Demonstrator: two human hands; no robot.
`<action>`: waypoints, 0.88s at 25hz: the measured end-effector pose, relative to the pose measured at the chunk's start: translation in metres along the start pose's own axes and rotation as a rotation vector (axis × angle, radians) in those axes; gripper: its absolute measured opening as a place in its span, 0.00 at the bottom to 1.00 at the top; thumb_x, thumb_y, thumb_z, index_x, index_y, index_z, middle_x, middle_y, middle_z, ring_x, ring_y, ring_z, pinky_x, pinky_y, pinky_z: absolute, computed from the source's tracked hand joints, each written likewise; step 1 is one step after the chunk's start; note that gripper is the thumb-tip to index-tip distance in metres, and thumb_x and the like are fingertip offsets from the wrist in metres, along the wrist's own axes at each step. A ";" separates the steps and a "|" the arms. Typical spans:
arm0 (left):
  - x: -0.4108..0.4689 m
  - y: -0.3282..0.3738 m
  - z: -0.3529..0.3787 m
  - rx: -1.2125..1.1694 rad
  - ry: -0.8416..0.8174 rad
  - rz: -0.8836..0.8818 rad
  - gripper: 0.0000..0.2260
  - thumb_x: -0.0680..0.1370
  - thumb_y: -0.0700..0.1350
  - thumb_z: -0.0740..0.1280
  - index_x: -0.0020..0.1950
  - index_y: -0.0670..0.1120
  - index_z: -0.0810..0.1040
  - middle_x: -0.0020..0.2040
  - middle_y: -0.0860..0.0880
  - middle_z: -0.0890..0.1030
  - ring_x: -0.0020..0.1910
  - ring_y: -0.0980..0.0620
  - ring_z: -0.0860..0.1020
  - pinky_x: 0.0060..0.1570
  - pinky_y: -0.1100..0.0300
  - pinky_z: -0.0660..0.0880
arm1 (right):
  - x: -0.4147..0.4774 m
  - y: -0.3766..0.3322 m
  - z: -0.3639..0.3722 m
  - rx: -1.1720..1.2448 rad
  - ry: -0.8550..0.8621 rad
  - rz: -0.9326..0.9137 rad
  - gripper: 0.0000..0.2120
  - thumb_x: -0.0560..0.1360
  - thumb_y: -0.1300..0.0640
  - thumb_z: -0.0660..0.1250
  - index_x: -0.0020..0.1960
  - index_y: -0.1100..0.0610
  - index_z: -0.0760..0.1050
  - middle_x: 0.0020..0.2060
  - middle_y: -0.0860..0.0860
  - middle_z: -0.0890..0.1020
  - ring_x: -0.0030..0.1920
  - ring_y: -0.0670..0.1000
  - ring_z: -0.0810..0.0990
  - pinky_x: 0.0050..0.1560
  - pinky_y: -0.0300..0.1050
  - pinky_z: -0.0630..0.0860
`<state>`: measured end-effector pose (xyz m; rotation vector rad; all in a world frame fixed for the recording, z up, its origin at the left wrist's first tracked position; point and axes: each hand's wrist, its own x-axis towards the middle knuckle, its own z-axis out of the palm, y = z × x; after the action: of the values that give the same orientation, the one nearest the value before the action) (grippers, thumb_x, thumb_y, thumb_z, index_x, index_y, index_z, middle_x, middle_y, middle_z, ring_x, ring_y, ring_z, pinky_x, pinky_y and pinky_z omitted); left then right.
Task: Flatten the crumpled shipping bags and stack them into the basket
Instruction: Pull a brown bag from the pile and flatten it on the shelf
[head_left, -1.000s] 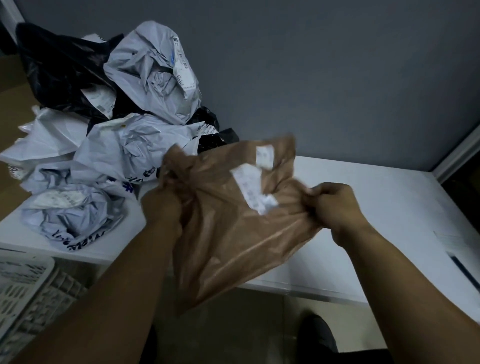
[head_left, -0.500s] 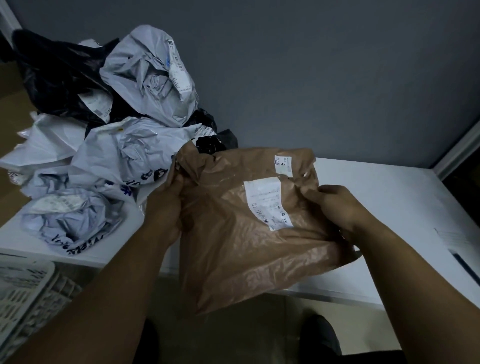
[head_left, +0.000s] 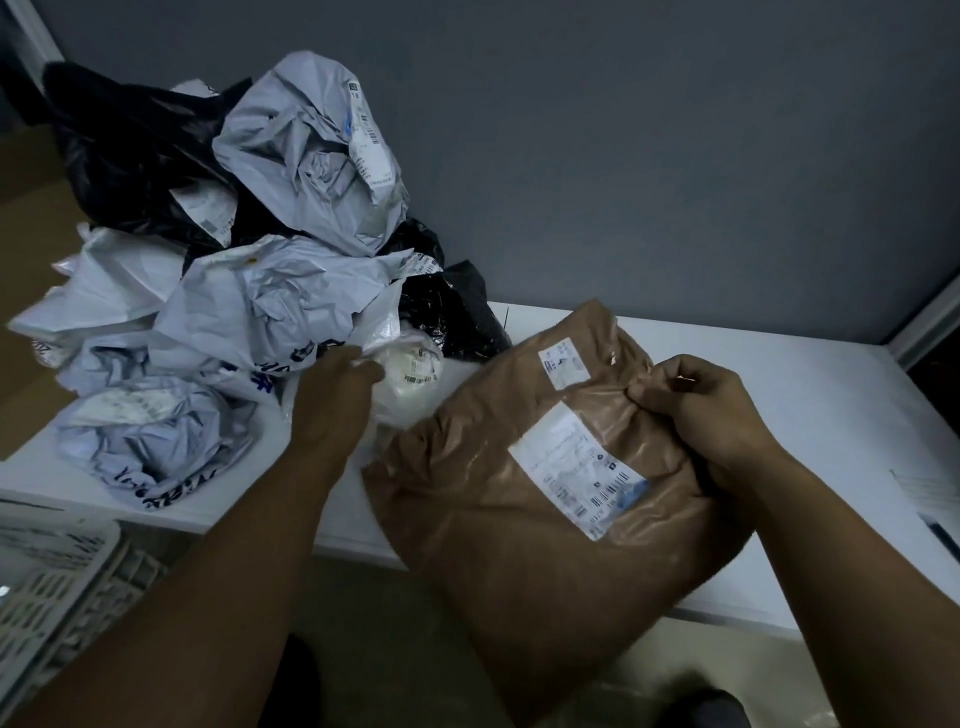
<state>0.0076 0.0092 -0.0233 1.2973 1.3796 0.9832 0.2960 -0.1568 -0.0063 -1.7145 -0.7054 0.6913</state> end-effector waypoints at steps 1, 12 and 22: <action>-0.002 -0.002 0.004 0.004 -0.073 -0.047 0.10 0.72 0.47 0.72 0.50 0.43 0.80 0.44 0.46 0.79 0.42 0.48 0.78 0.45 0.51 0.76 | 0.000 0.000 0.000 0.018 -0.007 -0.003 0.08 0.73 0.64 0.75 0.46 0.68 0.78 0.39 0.58 0.84 0.37 0.50 0.82 0.35 0.39 0.81; -0.011 -0.026 0.037 -0.010 -0.252 -0.357 0.11 0.78 0.47 0.70 0.53 0.40 0.81 0.47 0.42 0.83 0.43 0.48 0.79 0.39 0.59 0.75 | 0.006 0.004 -0.025 0.296 -0.040 0.071 0.16 0.71 0.56 0.77 0.34 0.57 0.70 0.34 0.55 0.80 0.34 0.52 0.79 0.35 0.45 0.79; 0.008 -0.040 0.053 -0.241 0.006 -0.234 0.08 0.81 0.38 0.62 0.47 0.42 0.81 0.45 0.41 0.81 0.36 0.49 0.77 0.35 0.59 0.76 | 0.009 0.017 -0.043 0.089 0.173 0.073 0.24 0.75 0.49 0.74 0.31 0.55 0.62 0.26 0.51 0.65 0.25 0.48 0.63 0.25 0.38 0.66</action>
<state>0.0512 0.0097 -0.0740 0.9321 1.3372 0.9591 0.3360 -0.1806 -0.0143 -1.7011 -0.4864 0.6068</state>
